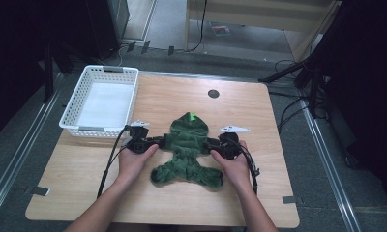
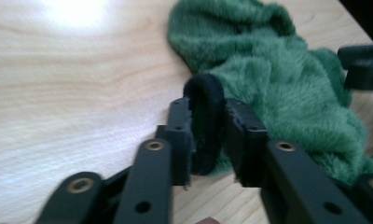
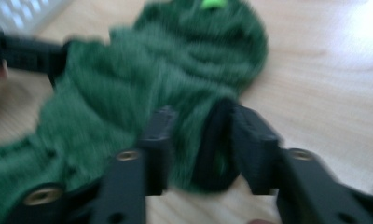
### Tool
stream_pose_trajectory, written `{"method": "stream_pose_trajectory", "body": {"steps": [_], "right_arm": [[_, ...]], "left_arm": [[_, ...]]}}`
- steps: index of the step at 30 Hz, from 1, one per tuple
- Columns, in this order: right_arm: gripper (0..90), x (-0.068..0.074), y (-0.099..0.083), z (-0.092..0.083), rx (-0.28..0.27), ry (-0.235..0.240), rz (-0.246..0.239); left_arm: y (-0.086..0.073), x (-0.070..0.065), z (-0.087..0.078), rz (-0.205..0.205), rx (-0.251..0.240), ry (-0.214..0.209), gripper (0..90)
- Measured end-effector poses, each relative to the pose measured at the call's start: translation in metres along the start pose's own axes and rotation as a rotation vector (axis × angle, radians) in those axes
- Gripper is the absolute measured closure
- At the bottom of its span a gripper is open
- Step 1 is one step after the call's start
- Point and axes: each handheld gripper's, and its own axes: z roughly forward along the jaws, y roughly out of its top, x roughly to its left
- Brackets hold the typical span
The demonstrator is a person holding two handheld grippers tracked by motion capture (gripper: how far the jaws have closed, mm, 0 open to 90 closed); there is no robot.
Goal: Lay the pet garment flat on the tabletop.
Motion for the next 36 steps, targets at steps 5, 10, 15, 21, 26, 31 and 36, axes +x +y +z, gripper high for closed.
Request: {"method": "stream_pose_trajectory", "body": {"steps": [5,10,15,21,26,31,36], "right_arm": [[83.6,-0.004,-0.005,0.003,0.013,-0.028,0.041],[82.6,-0.008,-0.013,0.004,0.004,-0.065,0.054],[66.1,-0.006,-0.007,-0.007,-0.061,-0.071,0.08],[67.1,0.014,0.014,-0.018,-0.177,-0.044,-0.003],[68.0,0.02,0.01,0.01,-0.063,-0.046,-0.05],[69.2,0.011,0.004,0.025,0.002,-0.06,-0.046],[71.4,0.003,0.01,0.031,0.002,-0.073,-0.062]], "left_arm": [[-0.001,-0.002,0.001,0.026,0.018,0.029,85.8],[-0.001,-0.001,0.0,0.029,0.022,0.04,84.9],[0.002,-0.006,-0.012,0.034,-0.06,0.087,57.3],[0.011,-0.023,-0.026,0.098,-0.2,0.053,61.5],[0.001,-0.02,0.007,0.136,-0.007,0.008,67.4],[0.001,-0.012,0.011,0.091,-0.015,-0.009,68.5],[0.005,-0.014,0.018,0.099,-0.023,0.03,70.8]]}}
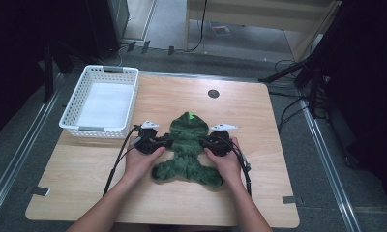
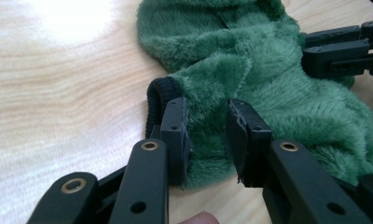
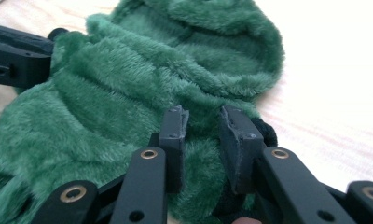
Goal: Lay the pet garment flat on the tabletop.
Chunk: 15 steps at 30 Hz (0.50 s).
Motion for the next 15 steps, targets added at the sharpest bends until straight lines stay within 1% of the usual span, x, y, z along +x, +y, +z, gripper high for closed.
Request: {"method": "stream_pose_trajectory", "body": {"steps": [1,2,3,4,5,6,7,8,9,10,11,12,13,14,15], "right_arm": [[71.5,-0.001,0.001,0.001,-0.001,-0.002,-0.006],[71.4,-0.001,0.003,0.004,-0.002,-0.008,-0.004],[71.4,-0.001,0.003,0.004,-0.002,-0.008,-0.004],[71.2,-0.001,0.006,0.006,-0.002,-0.016,0.002],[70.7,-0.001,0.007,0.006,0.007,-0.019,-0.002],[70.7,-0.001,0.007,0.006,0.007,-0.019,-0.002],[65.7,0.001,0.008,0.003,0.011,-0.012,-0.012],[61.9,0.002,0.008,-0.001,0.008,-0.004,-0.007],[59.1,0.004,0.007,-0.005,-0.001,0.0,-0.015],[59.1,0.004,0.007,-0.005,-0.001,0.0,-0.015],[57.5,0.01,0.003,-0.022,-0.038,-0.002,-0.036],[57.5,0.01,0.003,-0.022,-0.038,-0.002,-0.036],[58.0,0.017,-0.005,-0.037,-0.054,0.023,-0.035],[58.0,0.019,-0.008,-0.041,-0.052,0.037,-0.038],[58.2,0.023,-0.013,-0.046,-0.046,0.042,-0.049]], "left_arm": [[0.0,0.0,0.0,0.0,0.0,0.0,71.3],[0.002,0.0,0.002,-0.01,-0.004,0.006,71.3],[0.003,0.001,0.003,-0.008,-0.001,0.009,71.3],[0.006,0.001,0.005,-0.019,-0.008,0.013,70.1],[0.006,0.001,0.005,-0.019,-0.008,0.013,67.7],[0.007,0.001,0.004,-0.024,-0.011,0.006,67.7],[0.008,-0.002,-0.002,-0.019,-0.021,0.013,56.3],[0.008,-0.002,-0.002,-0.019,-0.021,0.013,52.6],[0.006,-0.006,-0.014,-0.003,-0.064,0.018,51.9],[0.006,-0.006,-0.014,-0.003,-0.064,0.018,51.2],[0.003,-0.01,-0.027,0.005,-0.089,0.004,51.7],[0.003,-0.01,-0.027,0.005,-0.089,0.004,52.8],[-0.002,-0.015,-0.034,0.031,-0.089,-0.015,53.2],[-0.002,-0.015,-0.034,0.031,-0.089,-0.015,53.5],[-0.01,-0.023,-0.039,0.063,-0.071,-0.049,54.1]]}}
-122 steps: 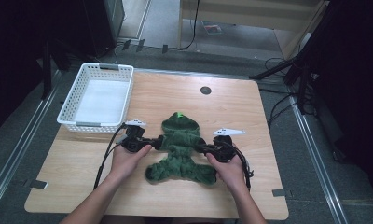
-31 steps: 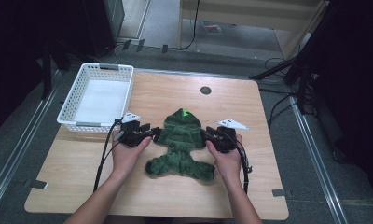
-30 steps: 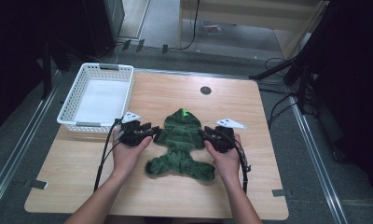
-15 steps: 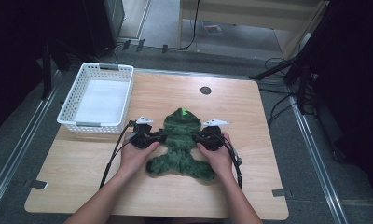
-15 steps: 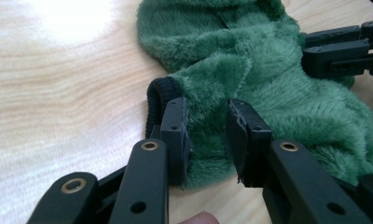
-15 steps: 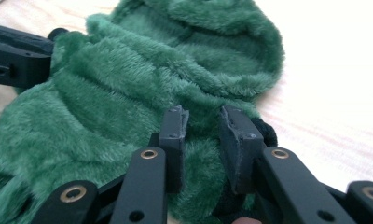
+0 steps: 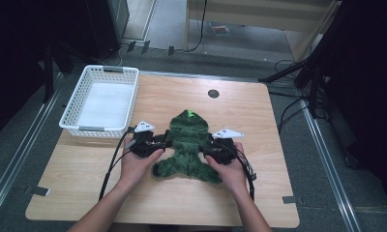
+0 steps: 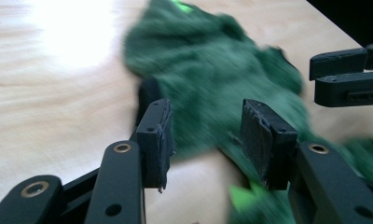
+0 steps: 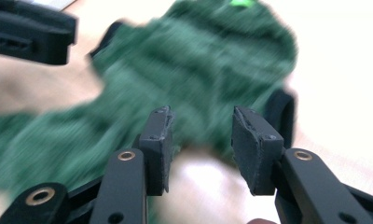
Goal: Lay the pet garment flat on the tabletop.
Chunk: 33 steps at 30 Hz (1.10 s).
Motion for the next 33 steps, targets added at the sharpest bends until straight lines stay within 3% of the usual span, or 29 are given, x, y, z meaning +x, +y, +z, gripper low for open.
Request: {"method": "stream_pose_trajectory", "body": {"steps": [2,3,4,6,7,8,11,12,14,16,17,19,20,22,27,29,33], "right_arm": [[58.3,0.005,-0.006,-0.004,0.011,0.013,-0.007],[58.2,0.011,-0.012,-0.005,0.046,0.055,0.008],[58.2,0.014,-0.014,-0.003,0.059,0.067,0.011],[58.3,0.016,-0.016,-0.002,0.069,0.07,0.006],[62.2,0.021,-0.019,0.005,0.091,0.044,-0.018],[62.2,0.021,-0.019,0.005,0.091,0.044,-0.018],[74.4,0.025,-0.021,0.011,0.113,0.018,-0.044],[74.4,0.025,-0.021,0.011,0.113,0.018,-0.044],[78.3,0.023,-0.022,0.011,0.118,-0.033,-0.1],[78.5,0.021,-0.022,0.011,0.117,-0.043,-0.1],[77.0,0.016,-0.023,0.01,0.105,-0.019,-0.079],[67.7,0.016,-0.023,0.005,0.069,0.039,-0.098],[67.7,0.016,-0.023,0.005,0.069,0.039,-0.098],[58.2,0.015,-0.025,-0.006,0.046,0.054,-0.098],[54.4,0.0,-0.04,-0.038,-0.006,0.036,0.011],[53.6,-0.002,-0.047,-0.051,-0.023,0.041,0.014],[51.4,-0.001,-0.062,-0.06,-0.001,0.037,0.027]], "left_arm": [[-0.003,-0.003,0.0,0.01,0.011,-0.017,54.1],[-0.009,-0.011,0.003,0.025,0.04,-0.039,54.1],[-0.009,-0.011,0.003,0.025,0.04,-0.039,54.0],[-0.014,-0.017,0.01,0.041,0.069,-0.046,53.9],[-0.018,-0.02,0.014,0.044,0.078,-0.041,55.7],[-0.018,-0.02,0.014,0.044,0.078,-0.041,58.7],[-0.023,-0.022,0.017,0.04,0.09,-0.034,66.1],[-0.023,-0.023,0.017,0.041,0.094,-0.037,66.1],[-0.024,-0.025,0.019,0.038,0.095,-0.039,70.9],[-0.024,-0.025,0.02,0.036,0.093,-0.039,69.9],[-0.024,-0.024,0.02,0.035,0.091,-0.037,66.0],[-0.023,-0.023,0.014,0.032,0.048,-0.013,53.7],[-0.023,-0.023,0.014,0.032,0.048,-0.013,50.3],[-0.025,-0.017,0.0,0.025,0.004,-0.005,45.8],[-0.039,-0.006,-0.023,0.002,-0.013,-0.002,42.6],[-0.054,-0.002,-0.037,-0.022,-0.004,-0.01,42.7],[-0.062,0.0,-0.041,-0.012,0.02,-0.016,48.8]]}}
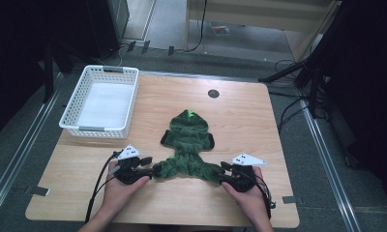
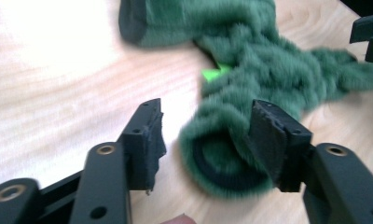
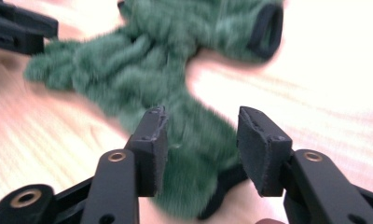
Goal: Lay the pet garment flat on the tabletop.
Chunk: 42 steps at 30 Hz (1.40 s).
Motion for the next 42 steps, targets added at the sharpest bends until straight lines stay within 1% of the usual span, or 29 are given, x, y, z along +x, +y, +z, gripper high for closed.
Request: {"method": "stream_pose_trajectory", "body": {"steps": [3,4,6,7,8,9,10,13,15,16,17,20,22,24,26,27,28,29,30,31,32,33,34,35,36,37,38,40,42], "right_arm": [[51.5,0.003,-0.006,0.005,0.033,-0.008,-0.006],[53.0,0.005,-0.006,0.008,0.044,-0.009,-0.01],[62.2,0.009,-0.006,0.012,0.066,-0.036,-0.037],[63.7,0.009,-0.006,0.014,0.074,-0.052,-0.059],[63.7,0.009,-0.006,0.014,0.074,-0.052,-0.059],[66.6,0.009,-0.006,0.016,0.085,-0.063,-0.071],[70.5,0.005,-0.007,0.019,0.09,-0.075,-0.066],[73.2,0.001,-0.007,0.018,0.087,-0.077,-0.055],[73.6,0.0,-0.007,0.017,0.083,-0.101,-0.053],[73.6,0.0,-0.007,0.017,0.083,-0.101,-0.053],[73.6,0.0,-0.008,0.016,0.078,-0.11,-0.06],[73.6,-0.001,-0.008,0.015,0.075,-0.123,-0.061],[73.7,-0.003,-0.009,0.015,0.07,-0.133,-0.053],[73.4,-0.005,-0.009,0.014,0.065,-0.134,-0.052],[71.8,-0.006,-0.009,0.013,0.062,-0.13,-0.04],[69.4,-0.006,-0.009,0.012,0.055,-0.122,-0.037],[61.7,-0.007,-0.008,0.009,0.039,-0.1,-0.029],[61.7,-0.007,-0.008,0.009,0.039,-0.1,-0.029],[57.8,-0.008,-0.007,0.001,0.004,-0.088,-0.029],[57.8,-0.008,-0.007,0.001,0.004,-0.088,-0.029],[57.6,-0.011,-0.007,-0.007,-0.023,-0.093,-0.016],[58.0,-0.014,-0.007,-0.011,-0.035,-0.094,-0.002],[58.0,-0.014,-0.007,-0.011,-0.035,-0.094,-0.002],[58.6,-0.017,-0.008,-0.014,-0.042,-0.093,0.023],[58.9,-0.02,-0.01,-0.015,-0.043,-0.091,0.031],[58.8,-0.022,-0.011,-0.015,-0.04,-0.091,0.041],[58.7,-0.023,-0.012,-0.016,-0.036,-0.096,0.044],[57.0,-0.026,-0.014,-0.02,-0.044,-0.103,0.044],[50.8,-0.03,-0.017,-0.026,-0.077,-0.108,0.047]], "left_arm": [[-0.002,0.0,0.001,-0.004,-0.003,-0.003,56.0],[-0.003,-0.002,0.003,0.015,0.024,0.002,58.3],[-0.005,-0.004,0.006,0.024,0.041,0.014,63.8],[-0.006,-0.004,0.006,0.025,0.051,0.026,65.9],[-0.006,-0.004,0.006,0.025,0.051,0.026,70.6],[-0.006,-0.004,0.006,0.031,0.058,0.04,70.6],[-0.006,-0.003,0.005,0.034,0.06,0.049,78.8],[-0.007,-0.002,0.005,0.032,0.063,0.042,81.8],[-0.007,-0.002,0.005,0.038,0.063,0.04,83.9],[-0.007,-0.002,0.005,0.038,0.063,0.04,84.1],[-0.007,-0.001,0.005,0.031,0.064,0.034,84.5],[-0.007,0.001,0.004,0.021,0.064,0.036,85.6],[-0.007,0.004,0.002,0.019,0.06,0.054,85.8],[-0.007,0.005,0.001,0.021,0.06,0.055,85.6],[-0.007,0.006,0.0,0.012,0.054,0.057,84.6],[-0.007,0.005,-0.001,0.011,0.05,0.056,82.0],[-0.007,0.004,-0.004,0.018,0.022,0.031,73.7],[-0.007,0.004,-0.004,0.018,0.022,0.031,69.1],[-0.007,0.002,-0.008,0.021,0.001,0.049,65.2],[-0.007,0.002,-0.008,0.021,0.001,0.049,61.0],[-0.007,0.002,-0.009,0.016,-0.007,0.051,58.8],[-0.008,0.003,-0.012,-0.02,-0.038,0.036,57.6],[-0.008,0.003,-0.012,-0.02,-0.038,0.036,56.8],[-0.008,0.004,-0.013,-0.025,-0.046,0.026,56.8],[-0.008,0.003,-0.013,-0.025,-0.048,0.026,56.0],[-0.008,0.002,-0.013,-0.014,-0.047,0.034,55.8],[-0.009,0.001,-0.016,-0.01,-0.056,0.046,55.9],[-0.01,0.004,-0.024,-0.023,-0.081,0.046,55.4],[-0.012,0.011,-0.035,-0.023,-0.108,0.054,53.6]]}}
